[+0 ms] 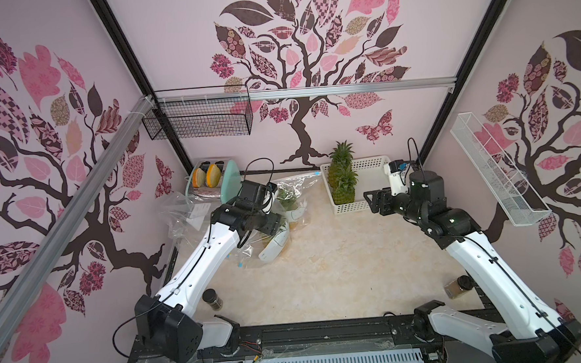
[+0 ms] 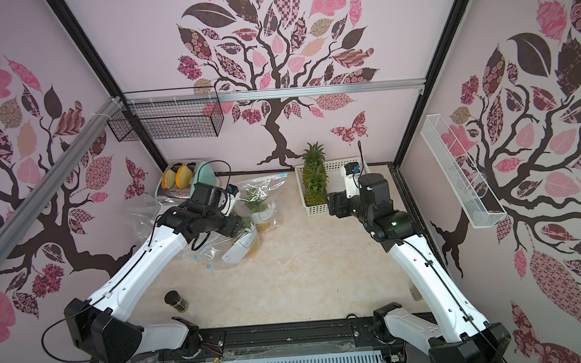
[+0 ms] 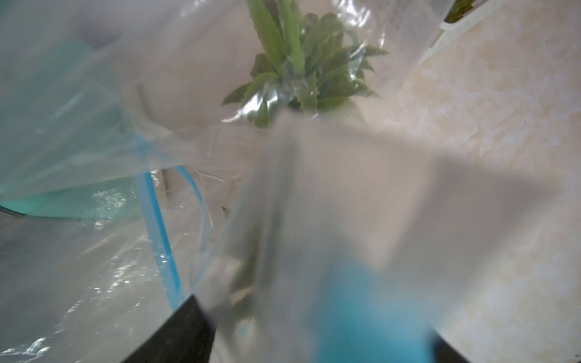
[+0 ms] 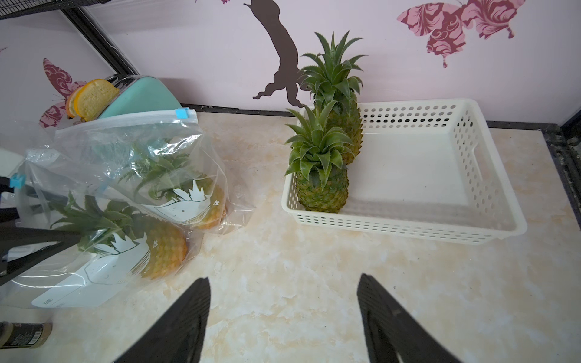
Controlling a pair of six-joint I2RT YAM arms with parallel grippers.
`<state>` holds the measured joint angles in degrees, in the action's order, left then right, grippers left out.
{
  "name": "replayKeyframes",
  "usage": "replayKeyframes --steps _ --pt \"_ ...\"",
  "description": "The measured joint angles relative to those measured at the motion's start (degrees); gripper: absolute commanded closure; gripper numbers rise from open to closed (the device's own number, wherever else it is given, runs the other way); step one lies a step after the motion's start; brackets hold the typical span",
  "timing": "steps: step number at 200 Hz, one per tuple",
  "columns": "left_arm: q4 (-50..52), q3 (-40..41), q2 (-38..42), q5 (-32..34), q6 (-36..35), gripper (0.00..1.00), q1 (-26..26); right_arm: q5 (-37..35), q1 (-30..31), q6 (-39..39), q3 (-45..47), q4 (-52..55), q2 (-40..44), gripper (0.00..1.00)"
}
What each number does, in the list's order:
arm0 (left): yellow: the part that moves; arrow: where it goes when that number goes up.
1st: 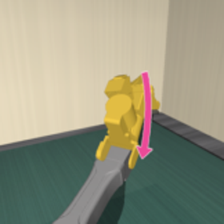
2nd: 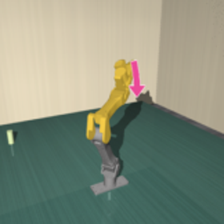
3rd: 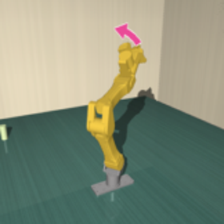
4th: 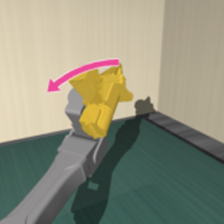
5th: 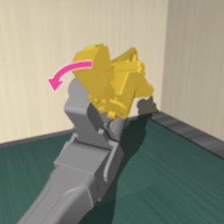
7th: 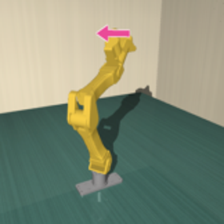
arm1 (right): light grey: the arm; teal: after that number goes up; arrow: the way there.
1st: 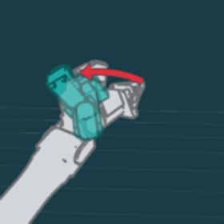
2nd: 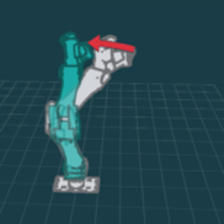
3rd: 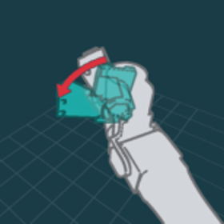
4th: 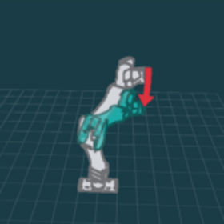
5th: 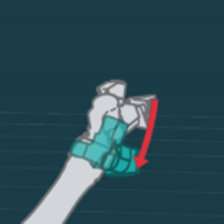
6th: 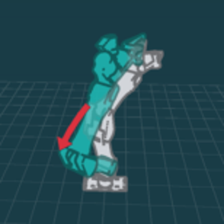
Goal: Open the zip-top bag and take out the pineapple
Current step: Pick up the zipper food storage bag at the center of the board, then place the zipper food storage bag at the center of the board.
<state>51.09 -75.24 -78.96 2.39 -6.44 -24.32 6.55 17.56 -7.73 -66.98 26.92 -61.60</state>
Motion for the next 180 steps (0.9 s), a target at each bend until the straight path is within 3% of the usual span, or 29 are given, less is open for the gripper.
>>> replayKeyframes --steps 28,104,140,180 --pt "-0.4 -0.3 -2.3 -1.2 -0.3 1.0 0.0 -0.4 0.0 0.0 0.1 0.0 0.0 0.24" --pt "9.5 -9.3 -2.1 -7.8 -2.2 1.0 -1.2 -0.6 0.0 0.0 0.2 0.0 0.2 0.24" --pt "14.0 -13.5 -2.1 -7.3 -3.3 1.0 -11.1 -0.6 0.0 0.0 0.2 0.0 1.1 0.24" --pt "15.8 -12.4 -5.0 -5.3 -3.9 1.0 -22.3 -1.0 0.0 0.1 0.8 0.3 3.1 0.23"
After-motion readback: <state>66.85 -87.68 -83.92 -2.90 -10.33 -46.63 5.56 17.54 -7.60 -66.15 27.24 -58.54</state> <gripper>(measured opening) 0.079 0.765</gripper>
